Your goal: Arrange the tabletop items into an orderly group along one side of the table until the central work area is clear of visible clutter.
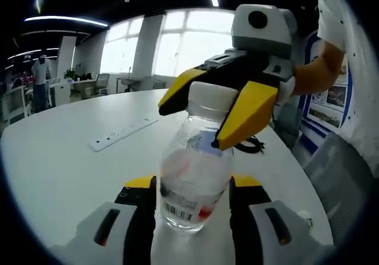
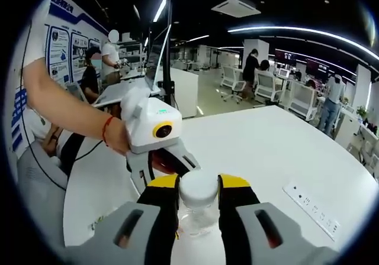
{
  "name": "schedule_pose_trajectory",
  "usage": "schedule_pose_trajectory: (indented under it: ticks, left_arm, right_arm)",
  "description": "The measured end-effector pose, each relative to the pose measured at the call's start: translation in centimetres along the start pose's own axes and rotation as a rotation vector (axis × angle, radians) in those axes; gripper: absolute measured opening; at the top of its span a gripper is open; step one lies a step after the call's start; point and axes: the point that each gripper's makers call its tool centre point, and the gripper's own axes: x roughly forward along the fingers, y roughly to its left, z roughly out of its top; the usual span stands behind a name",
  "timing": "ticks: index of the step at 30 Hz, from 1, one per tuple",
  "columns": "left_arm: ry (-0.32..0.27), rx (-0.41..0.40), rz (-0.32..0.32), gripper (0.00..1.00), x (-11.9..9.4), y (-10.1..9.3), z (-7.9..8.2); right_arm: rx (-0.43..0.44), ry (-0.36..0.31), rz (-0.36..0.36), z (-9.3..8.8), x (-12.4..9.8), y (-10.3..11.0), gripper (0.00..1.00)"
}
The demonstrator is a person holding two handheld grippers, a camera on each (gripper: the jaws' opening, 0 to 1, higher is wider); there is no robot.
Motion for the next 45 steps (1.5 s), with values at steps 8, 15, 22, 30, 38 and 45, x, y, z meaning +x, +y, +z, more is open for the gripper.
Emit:
schedule_pose_trajectory:
  ticks: [8,15,22,30,38,45]
  left_arm:
    - [0.030,-0.054,0.011,0.59,-0.2,0.2,-0.4]
    - [0.029,-0.070,0.023,0.64,-0.6,0.4,-0.2]
    - [0.035,-0.097,0.034,0.73,-1.1,0.2,0.1]
    - [0.027,-0.138,0.057,0.80,-2.1,-0.1,0.4]
    - [0.017,-0.175,0.082,0.87,-3.3,-0.2,1.0]
    - [0.011,-0.191,0.099,0.91,-4.3,-0.5,1.7]
  right_arm:
    - [0.001,-0.002,-0.008,0.0,-0.2,-0.3,0.33]
    - [0.001,-0.002,-0.007,0.1,-0.4,-0.5,0.39]
    - [0.005,-0.003,-0.007,0.3,-0.8,-0.6,0.48]
    - [0.011,-0.003,-0.013,0.3,-1.8,-0.8,0.53]
    - [0.005,-0.003,-0.019,0.5,-2.8,-1.0,0.58]
    - [-0.002,-0.001,-0.027,0.5,-3.9,-1.3,0.62]
